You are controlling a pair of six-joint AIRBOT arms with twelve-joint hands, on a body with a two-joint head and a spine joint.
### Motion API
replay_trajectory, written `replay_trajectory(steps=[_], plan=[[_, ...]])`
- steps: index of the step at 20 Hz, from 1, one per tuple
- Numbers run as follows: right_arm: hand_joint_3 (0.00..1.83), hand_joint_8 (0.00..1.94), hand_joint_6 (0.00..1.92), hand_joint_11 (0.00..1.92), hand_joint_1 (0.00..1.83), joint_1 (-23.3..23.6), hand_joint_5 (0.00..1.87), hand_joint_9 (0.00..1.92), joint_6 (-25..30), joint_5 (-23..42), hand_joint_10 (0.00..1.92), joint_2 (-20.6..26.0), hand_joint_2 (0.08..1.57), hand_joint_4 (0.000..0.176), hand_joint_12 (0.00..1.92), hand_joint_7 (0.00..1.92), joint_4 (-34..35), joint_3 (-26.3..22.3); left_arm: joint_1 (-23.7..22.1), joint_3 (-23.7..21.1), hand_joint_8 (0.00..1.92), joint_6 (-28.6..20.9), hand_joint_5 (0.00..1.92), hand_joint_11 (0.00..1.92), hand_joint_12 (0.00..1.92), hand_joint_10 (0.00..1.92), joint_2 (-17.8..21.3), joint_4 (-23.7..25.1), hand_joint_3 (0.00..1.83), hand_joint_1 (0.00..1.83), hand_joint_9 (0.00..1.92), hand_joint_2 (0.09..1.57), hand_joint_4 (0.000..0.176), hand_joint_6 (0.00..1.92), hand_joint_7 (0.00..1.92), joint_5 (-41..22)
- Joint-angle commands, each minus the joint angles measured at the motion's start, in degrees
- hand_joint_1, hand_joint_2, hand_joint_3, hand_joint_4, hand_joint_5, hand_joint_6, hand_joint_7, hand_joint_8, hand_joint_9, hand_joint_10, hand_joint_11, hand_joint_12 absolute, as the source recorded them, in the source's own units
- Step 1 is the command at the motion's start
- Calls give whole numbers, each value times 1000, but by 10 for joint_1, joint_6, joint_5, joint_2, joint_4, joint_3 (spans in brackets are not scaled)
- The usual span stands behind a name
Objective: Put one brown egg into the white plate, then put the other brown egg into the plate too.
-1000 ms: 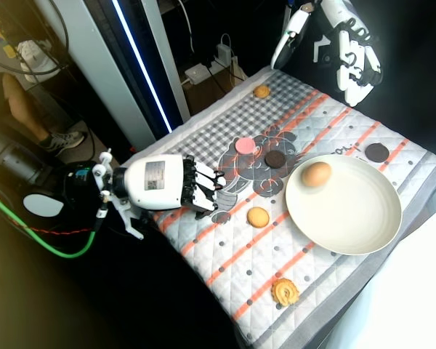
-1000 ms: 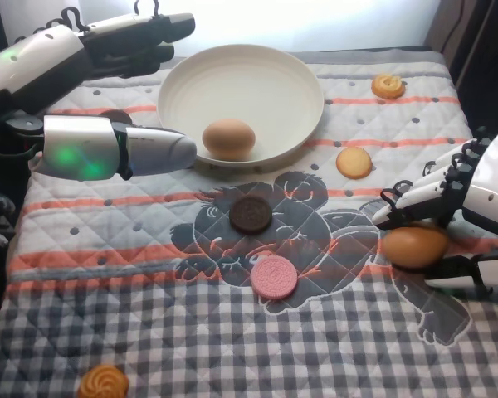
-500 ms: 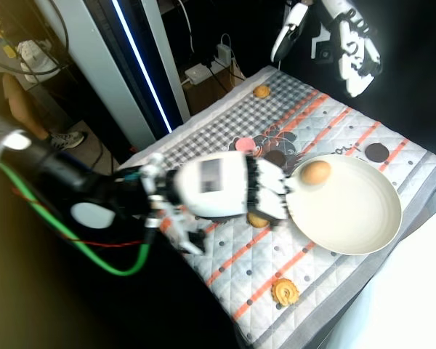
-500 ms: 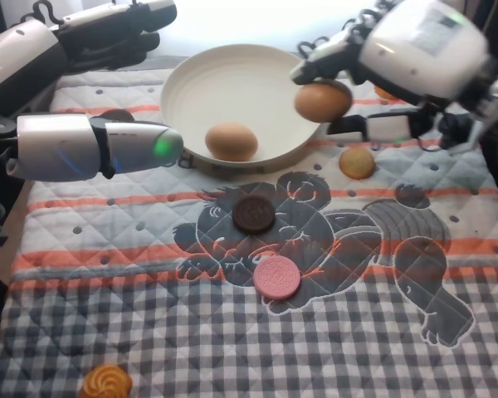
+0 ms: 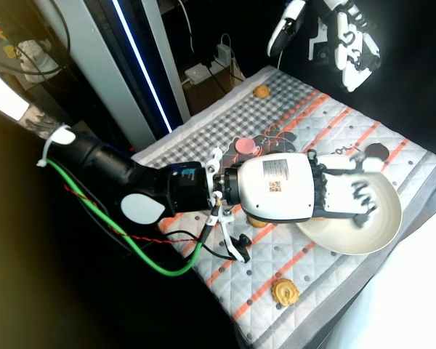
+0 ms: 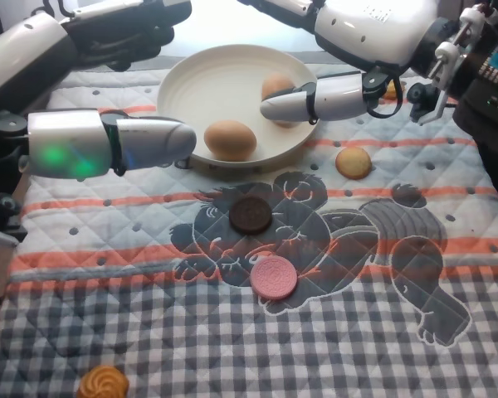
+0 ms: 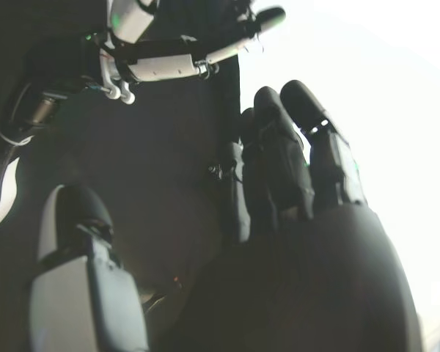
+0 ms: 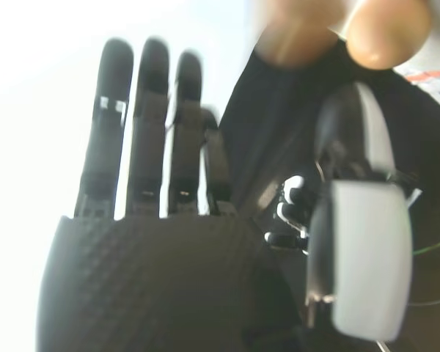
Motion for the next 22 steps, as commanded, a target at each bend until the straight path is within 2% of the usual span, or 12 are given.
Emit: replay_trajectory(steps=[1, 4, 5, 8, 10, 12, 14, 17, 18, 19, 20, 22], plan=[[0, 2, 0, 0, 152, 8, 0, 66, 0, 87, 2, 10, 972, 121, 391, 94, 30, -10, -1, 1, 2, -17, 314, 0, 1354, 13, 0, -2, 2, 606, 471, 887, 126, 4, 427, -89], [1, 3, 0, 0, 139, -48, 0, 82, 0, 170, 4, 63, 975, 146, 141, 114, 85, -67, 18, 5, 1, -68, 321, 0, 1383, 16, 1, -5, 1, 578, 482, 889, 130, 3, 431, -119], [0, 10, 0, 30, 119, -77, 0, 104, 0, 208, 12, 83, 965, 129, 140, 136, 102, -94, 28, 10, 1, -100, 314, 0, 1357, 18, 0, -5, 0, 570, 491, 886, 122, 1, 434, -133], [7, 7, 0, 6, 158, -146, 0, 89, 0, 293, 7, 124, 1008, 164, 73, 158, 128, -165, 79, 28, 7, -243, 342, 0, 1138, 16, 0, -5, 0, 627, 452, 879, 89, 2, 427, -208], [4, 7, 0, 30, 239, -185, 0, 126, 0, 334, 16, 146, 1085, 173, 13, 177, 141, -204, 112, 35, 5, -317, 328, 0, 508, 11, -2, -4, 4, 649, 300, 898, 68, 2, 343, -253], [0, 7, 18, 113, 301, -235, 61, 152, 0, 381, 17, 175, 1063, 174, 51, 188, 173, -242, 143, 41, 1, -394, 289, 0, 208, 2, -10, -2, 0, 679, 181, 871, 96, 0, 280, -297], [0, 3, 23, 138, 256, -272, 93, 140, 0, 432, 9, 202, 1067, 169, 65, 183, 212, -269, 163, 49, 0, -452, 241, 0, 326, 8, -20, 1, 0, 720, 228, 819, 72, 0, 282, -330], [1, 4, 7, 170, 342, -314, 199, 183, 0, 489, 6, 229, 1089, 154, 104, 235, 260, -290, 181, 57, 0, -512, 245, 0, 460, 3, -31, 3, 10, 702, 204, 879, 97, 2, 255, -371], [1, 7, 2, 197, 318, -326, 203, 223, 0, 507, 15, 234, 1086, 155, 123, 261, 278, -291, 185, 57, 0, -520, 209, 0, 32, 2, -33, 3, 25, 650, 128, 964, 57, 0, 208, -382], [8, 1, 0, 206, 293, -340, 193, 207, 0, 523, 6, 238, 1106, 54, 129, 229, 295, -293, 187, 58, 7, -527, 198, 0, 261, 15, -34, 3, 0, 642, 158, 975, 34, 6, 210, -388], [13, 2, 6, 221, 262, -344, 210, 216, 0, 529, 7, 240, 1128, 0, 136, 229, 299, -294, 187, 59, 3, -532, 184, 0, 309, 12, -35, 3, 0, 637, 152, 974, 22, 2, 198, -390], [0, 1, 11, 204, 393, -345, 233, 216, 0, 537, 5, 241, 1095, 0, 122, 223, 300, -296, 187, 67, 11, -552, 183, 0, 356, 16, -39, 2, 0, 624, 178, 977, 48, 3, 242, -397]])
